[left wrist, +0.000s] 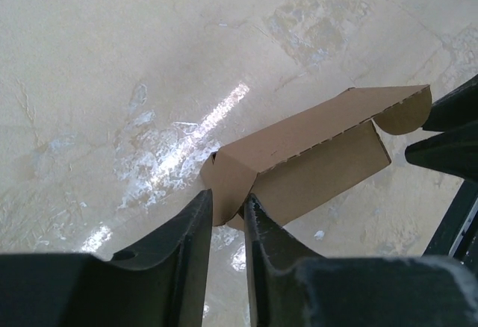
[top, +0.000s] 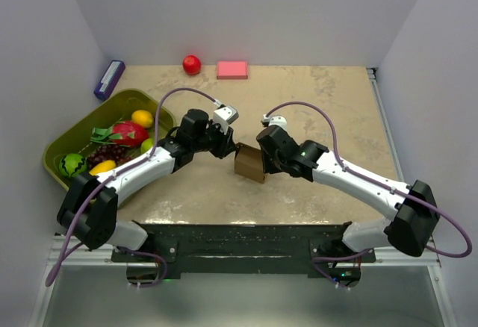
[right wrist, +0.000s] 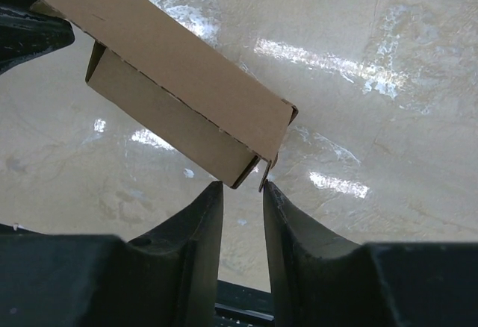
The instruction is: Fold the paper box
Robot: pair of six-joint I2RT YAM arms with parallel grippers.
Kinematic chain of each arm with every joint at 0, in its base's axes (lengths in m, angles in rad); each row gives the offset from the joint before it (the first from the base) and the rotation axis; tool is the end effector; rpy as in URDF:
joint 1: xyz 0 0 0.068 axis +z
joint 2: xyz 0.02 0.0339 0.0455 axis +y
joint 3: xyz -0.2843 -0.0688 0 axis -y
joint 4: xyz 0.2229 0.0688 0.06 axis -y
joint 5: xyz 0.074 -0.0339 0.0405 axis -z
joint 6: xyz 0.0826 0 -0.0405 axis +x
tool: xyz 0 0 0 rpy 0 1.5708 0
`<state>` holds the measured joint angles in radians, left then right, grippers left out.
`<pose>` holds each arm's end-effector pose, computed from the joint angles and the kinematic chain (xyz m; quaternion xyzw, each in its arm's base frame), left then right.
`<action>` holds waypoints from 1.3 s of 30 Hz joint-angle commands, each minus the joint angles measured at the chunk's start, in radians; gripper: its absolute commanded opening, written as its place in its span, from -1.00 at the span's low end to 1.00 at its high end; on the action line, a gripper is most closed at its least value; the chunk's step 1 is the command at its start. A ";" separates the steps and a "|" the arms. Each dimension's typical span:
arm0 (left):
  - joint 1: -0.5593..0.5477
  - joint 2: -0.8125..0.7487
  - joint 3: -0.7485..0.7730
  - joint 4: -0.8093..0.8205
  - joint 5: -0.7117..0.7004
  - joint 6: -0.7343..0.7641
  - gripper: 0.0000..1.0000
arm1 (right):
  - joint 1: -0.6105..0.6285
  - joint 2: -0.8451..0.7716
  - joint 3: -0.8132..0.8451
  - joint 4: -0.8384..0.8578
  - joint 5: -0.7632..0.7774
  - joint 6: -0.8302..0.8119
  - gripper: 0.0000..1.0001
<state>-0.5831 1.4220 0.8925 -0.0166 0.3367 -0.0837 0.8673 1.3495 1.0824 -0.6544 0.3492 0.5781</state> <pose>0.2608 -0.2047 0.2549 0.2919 0.8123 -0.2962 0.4089 0.2027 0.1953 0.2691 -0.0797 0.9316 0.0843 0.3445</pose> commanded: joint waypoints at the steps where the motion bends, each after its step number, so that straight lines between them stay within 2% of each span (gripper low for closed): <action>1: -0.004 0.002 0.040 0.040 0.030 -0.005 -0.53 | -0.004 -0.006 -0.004 0.035 0.025 0.017 -0.42; 7: -0.007 0.003 0.043 0.040 0.041 -0.011 -0.84 | -0.004 0.003 -0.015 0.048 0.020 0.017 -0.60; 12: -0.009 -0.008 0.052 0.040 0.053 -0.031 -0.97 | -0.004 0.023 -0.015 0.065 0.010 0.019 -0.75; 34: -0.006 0.020 0.123 -0.046 0.088 -0.192 -1.00 | -0.005 0.089 -0.001 0.045 0.036 0.016 -1.00; 39: -0.007 0.028 0.129 -0.039 0.119 -0.229 -1.00 | -0.004 0.086 -0.001 0.042 0.043 0.017 -1.00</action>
<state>-0.5827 1.4483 0.9783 -0.0830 0.3614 -0.2485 0.8631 1.4193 1.0718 -0.6357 0.3847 0.5831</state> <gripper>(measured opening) 0.021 0.011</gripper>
